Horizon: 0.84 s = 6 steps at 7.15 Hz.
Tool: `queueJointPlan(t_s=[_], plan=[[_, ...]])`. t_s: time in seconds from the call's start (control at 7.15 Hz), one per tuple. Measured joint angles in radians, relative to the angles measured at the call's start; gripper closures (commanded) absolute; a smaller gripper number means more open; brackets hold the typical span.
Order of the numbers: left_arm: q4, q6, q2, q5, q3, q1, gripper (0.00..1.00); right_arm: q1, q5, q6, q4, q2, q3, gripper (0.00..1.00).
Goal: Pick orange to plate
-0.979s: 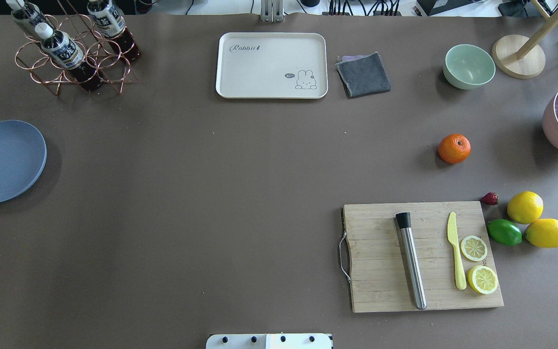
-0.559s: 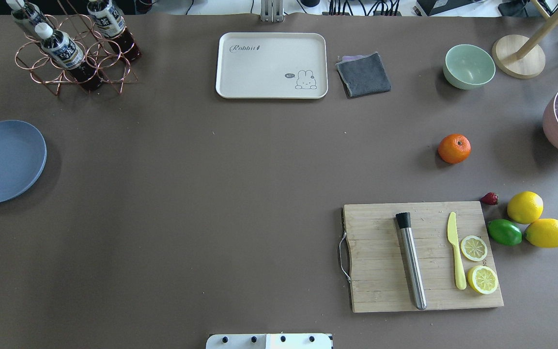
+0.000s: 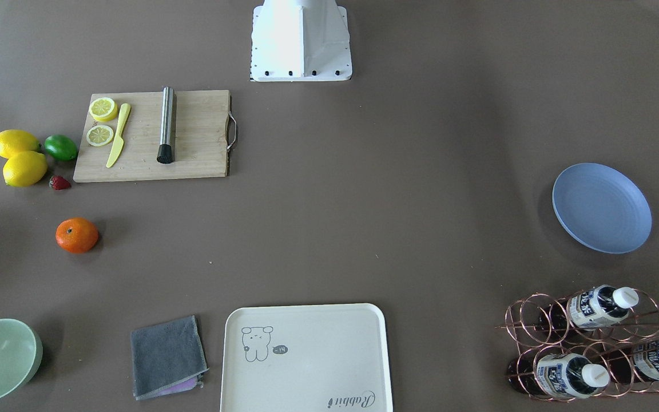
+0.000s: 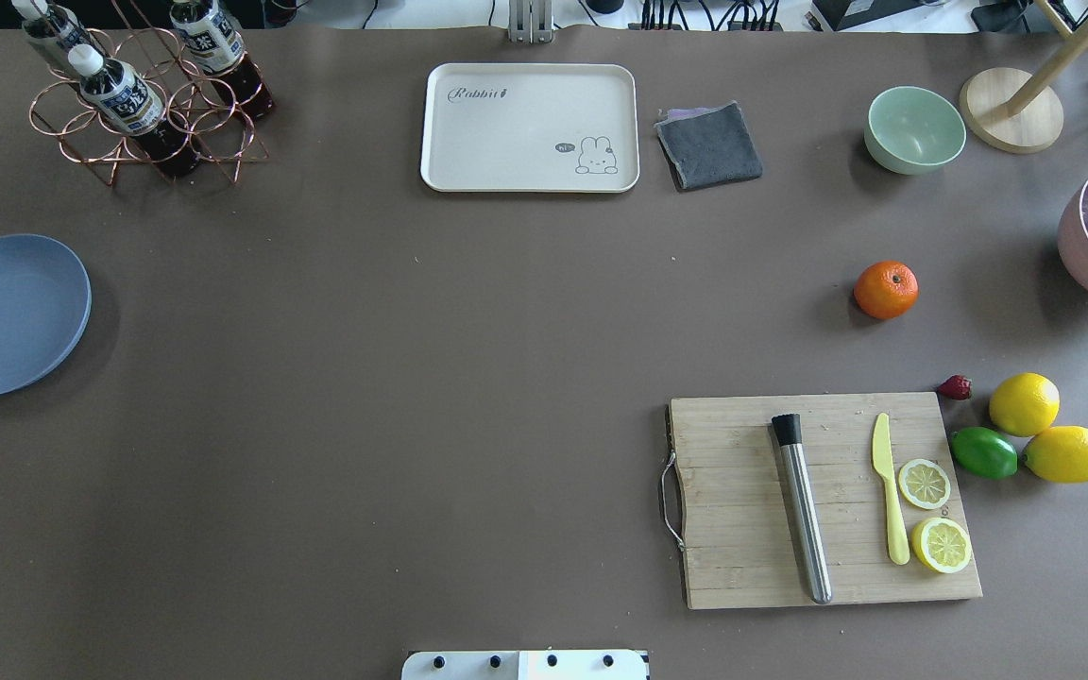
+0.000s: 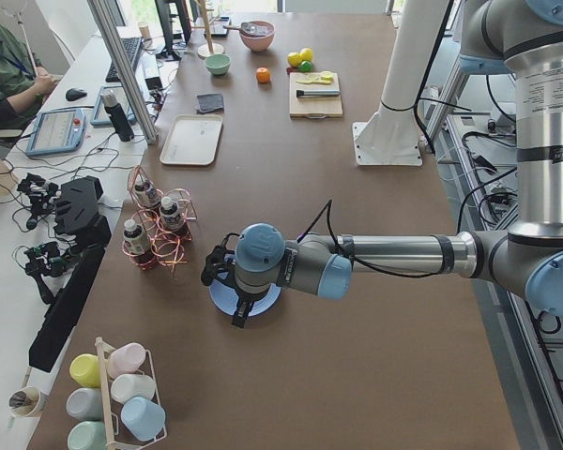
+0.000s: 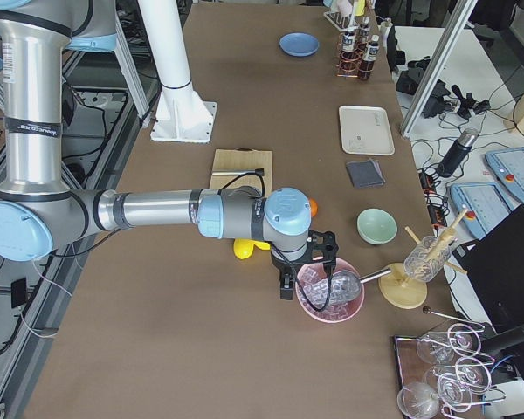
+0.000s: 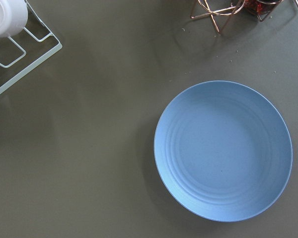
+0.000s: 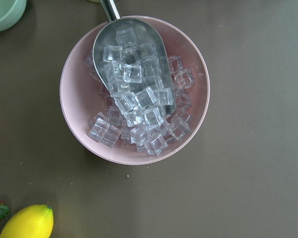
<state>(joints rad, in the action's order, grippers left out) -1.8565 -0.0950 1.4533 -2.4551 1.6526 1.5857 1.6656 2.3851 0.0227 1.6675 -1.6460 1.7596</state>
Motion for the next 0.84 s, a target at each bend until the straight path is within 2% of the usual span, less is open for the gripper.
queueJointPlan(t_s=[0.28, 0.56, 0.84], plan=[[-0.056, 0.086, 0.074, 0.002, -0.127, -0.047, 0.02, -0.016, 0.0, -0.016, 0.0, 0.029, -0.001, 0.0], [-0.281, 0.257, 0.118, 0.006, -0.282, -0.139, 0.02, -0.046, 0.0, -0.062, 0.0, 0.06, -0.001, 0.0], [-0.473, 0.406, 0.139, 0.049, -0.377, -0.252, 0.02, -0.069, 0.0, -0.1, 0.0, 0.082, -0.001, 0.0]])
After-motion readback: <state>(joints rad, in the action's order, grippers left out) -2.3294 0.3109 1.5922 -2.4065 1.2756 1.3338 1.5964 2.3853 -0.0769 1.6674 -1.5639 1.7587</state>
